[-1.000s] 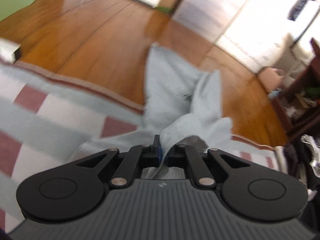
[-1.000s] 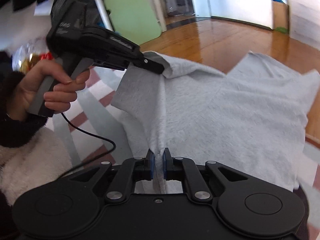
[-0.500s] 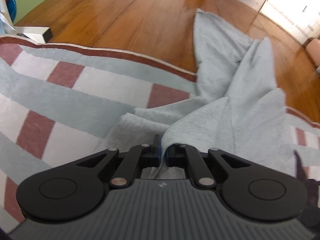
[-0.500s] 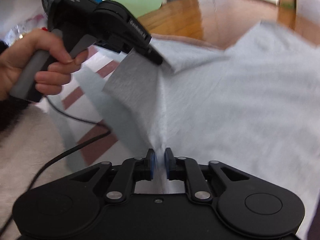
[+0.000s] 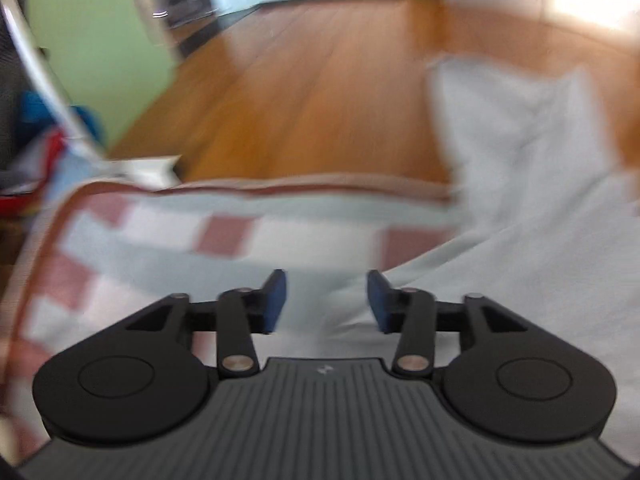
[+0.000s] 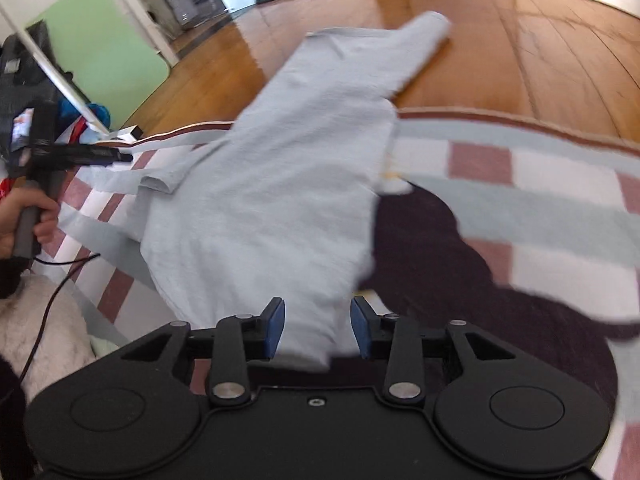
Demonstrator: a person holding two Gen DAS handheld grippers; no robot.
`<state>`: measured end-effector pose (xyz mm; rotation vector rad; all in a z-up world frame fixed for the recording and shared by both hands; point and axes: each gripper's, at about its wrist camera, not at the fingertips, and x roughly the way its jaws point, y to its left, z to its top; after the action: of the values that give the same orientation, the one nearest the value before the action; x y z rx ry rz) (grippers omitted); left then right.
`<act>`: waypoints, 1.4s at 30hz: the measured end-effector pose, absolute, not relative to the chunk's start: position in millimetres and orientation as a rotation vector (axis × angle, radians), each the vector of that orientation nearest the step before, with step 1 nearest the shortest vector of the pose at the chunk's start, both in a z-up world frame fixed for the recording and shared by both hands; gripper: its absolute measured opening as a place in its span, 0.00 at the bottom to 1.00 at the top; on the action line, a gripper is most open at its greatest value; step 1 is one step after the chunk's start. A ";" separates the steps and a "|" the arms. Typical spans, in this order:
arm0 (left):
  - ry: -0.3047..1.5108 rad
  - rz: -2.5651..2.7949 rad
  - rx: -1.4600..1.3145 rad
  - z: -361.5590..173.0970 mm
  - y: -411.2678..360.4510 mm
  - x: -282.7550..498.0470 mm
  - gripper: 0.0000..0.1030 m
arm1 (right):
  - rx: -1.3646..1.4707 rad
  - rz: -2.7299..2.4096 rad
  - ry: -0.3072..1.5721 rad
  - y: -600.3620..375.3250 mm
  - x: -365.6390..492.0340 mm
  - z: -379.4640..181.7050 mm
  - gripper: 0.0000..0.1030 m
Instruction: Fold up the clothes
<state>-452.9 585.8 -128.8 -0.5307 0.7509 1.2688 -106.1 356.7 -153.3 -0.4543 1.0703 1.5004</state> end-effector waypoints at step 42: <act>1.071 0.282 -0.851 -207.3 502.6 -336.6 0.42 | -0.830 1.605 0.982 386.9 -174.7 -184.8 0.35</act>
<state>-336.6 502.6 -207.3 -0.8508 1.0710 0.2818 -174.7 386.9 -184.8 -0.8303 0.9816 1.6050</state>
